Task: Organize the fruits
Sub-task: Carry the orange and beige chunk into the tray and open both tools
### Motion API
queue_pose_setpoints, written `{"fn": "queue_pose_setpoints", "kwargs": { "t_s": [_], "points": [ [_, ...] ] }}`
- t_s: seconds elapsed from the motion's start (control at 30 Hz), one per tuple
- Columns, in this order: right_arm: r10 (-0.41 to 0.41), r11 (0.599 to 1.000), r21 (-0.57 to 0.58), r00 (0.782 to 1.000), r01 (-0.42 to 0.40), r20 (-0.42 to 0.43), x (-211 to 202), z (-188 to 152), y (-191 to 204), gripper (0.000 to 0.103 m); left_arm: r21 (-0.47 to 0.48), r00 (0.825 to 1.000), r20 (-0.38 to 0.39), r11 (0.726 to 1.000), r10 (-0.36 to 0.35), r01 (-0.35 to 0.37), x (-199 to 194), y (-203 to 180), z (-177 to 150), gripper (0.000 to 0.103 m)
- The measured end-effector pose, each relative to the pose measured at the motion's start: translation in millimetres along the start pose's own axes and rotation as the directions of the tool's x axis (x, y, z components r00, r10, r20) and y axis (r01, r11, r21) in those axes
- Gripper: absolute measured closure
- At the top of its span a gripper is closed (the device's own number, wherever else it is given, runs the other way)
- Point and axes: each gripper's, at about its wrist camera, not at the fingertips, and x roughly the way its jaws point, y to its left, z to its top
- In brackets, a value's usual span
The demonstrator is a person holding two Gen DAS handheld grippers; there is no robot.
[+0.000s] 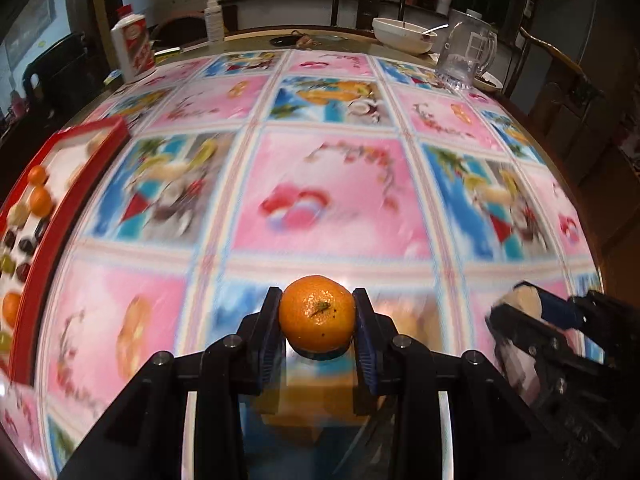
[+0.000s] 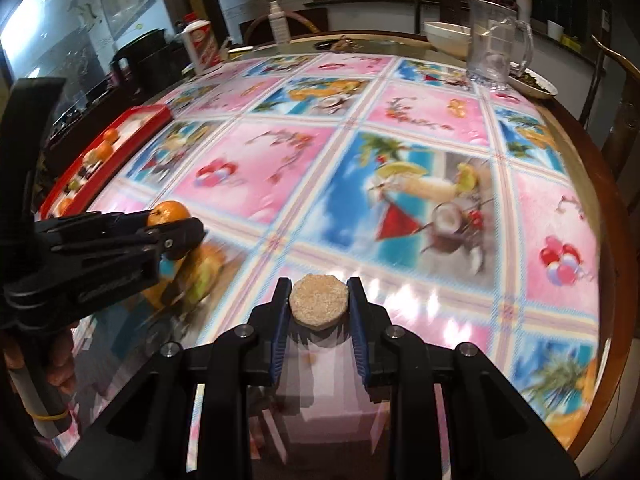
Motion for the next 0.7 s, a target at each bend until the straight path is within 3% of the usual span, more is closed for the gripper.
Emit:
{"fn": "queue_pose_setpoints", "kwargs": {
  "t_s": [0.33, 0.7],
  "points": [
    [0.013, 0.998, -0.059, 1.0, -0.013, -0.007, -4.9, -19.7, 69.8, 0.073, -0.038, 0.997, -0.013, 0.997, -0.07, 0.069, -32.7, 47.7, -43.4, 0.069],
    [0.047, 0.996, -0.077, 0.999, -0.047, -0.009, 2.6, -12.0, 153.6, 0.073, -0.048, 0.997, 0.008, 0.996, -0.074, 0.074, -60.1, 116.8, -73.1, 0.069]
  ]
}}
